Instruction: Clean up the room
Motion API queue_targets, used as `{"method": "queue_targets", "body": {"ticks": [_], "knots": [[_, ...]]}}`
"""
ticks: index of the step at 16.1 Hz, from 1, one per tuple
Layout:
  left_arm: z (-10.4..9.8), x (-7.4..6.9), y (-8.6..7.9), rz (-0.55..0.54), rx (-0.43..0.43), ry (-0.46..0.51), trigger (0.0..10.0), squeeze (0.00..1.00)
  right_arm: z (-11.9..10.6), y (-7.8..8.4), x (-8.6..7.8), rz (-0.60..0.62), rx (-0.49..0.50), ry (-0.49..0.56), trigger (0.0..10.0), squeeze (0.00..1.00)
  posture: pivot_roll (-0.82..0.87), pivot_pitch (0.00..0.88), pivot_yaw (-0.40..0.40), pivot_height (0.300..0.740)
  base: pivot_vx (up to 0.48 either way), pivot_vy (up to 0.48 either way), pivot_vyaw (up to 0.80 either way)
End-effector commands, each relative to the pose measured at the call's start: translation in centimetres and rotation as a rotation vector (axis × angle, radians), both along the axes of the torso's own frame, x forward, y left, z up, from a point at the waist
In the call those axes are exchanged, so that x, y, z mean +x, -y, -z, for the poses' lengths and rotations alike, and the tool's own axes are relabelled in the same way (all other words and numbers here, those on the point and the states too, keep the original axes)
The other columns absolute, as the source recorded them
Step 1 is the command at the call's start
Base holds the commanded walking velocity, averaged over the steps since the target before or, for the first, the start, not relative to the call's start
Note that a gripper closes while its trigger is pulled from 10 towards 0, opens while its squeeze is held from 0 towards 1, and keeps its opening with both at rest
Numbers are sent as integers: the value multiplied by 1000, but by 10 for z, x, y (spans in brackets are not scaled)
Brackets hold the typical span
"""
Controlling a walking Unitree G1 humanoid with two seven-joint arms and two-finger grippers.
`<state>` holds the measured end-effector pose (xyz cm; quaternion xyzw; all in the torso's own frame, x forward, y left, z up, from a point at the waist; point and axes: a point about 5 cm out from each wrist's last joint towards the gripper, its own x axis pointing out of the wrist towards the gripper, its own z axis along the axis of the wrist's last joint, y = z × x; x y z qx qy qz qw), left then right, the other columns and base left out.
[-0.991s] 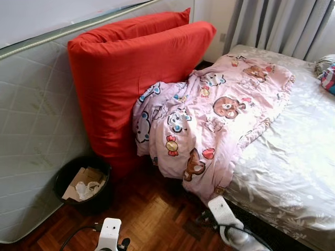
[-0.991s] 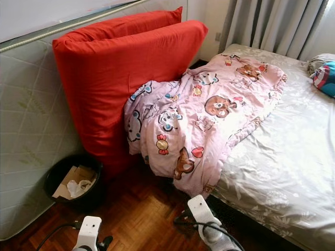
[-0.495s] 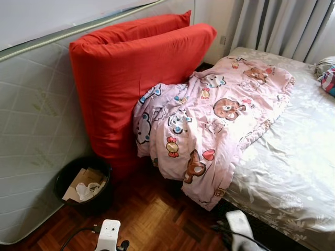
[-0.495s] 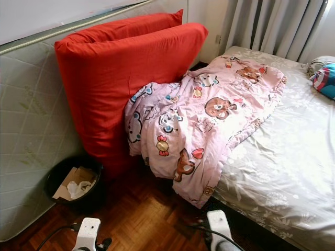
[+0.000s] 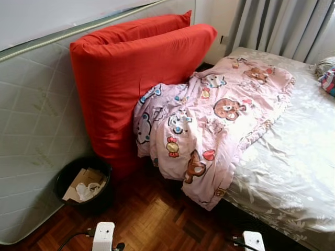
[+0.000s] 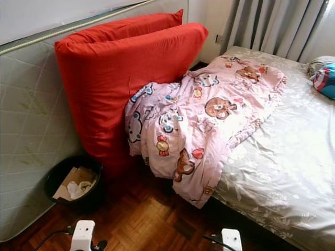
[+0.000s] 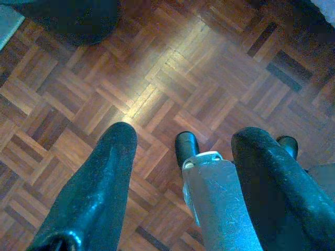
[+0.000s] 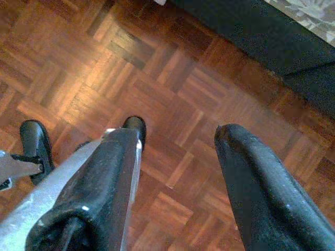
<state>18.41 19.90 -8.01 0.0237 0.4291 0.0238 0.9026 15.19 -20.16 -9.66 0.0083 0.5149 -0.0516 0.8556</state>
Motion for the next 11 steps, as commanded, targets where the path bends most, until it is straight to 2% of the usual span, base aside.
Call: {"method": "queue_targets", "body": {"ticks": [1, 4, 6, 11], "knots": [[3, -5, -3, -14, 4, -27, 10000, 0, -1, 3, 1, -16, -17, 1, 10000, 0, -78, 35, -10, 740, 0, 0, 0], [2, -5, -3, -14, 4, -27, 10000, 0, -2, 3, 4, -49, -32, 10, 10000, 0, -79, 33, -9, 740, 0, 0, 800], [2, -4, -3, -16, 4, -27, 10000, 0, -1, -5, 5, -57, -17, 27, 10000, 0, -76, 30, -11, 740, 0, 0, 800], [2, -3, -2, -14, 2, -25, 10000, 0, -2, -6, 7, -75, -17, 27, 10000, 0, -79, 17, -6, 740, 0, 0, 800]]}}
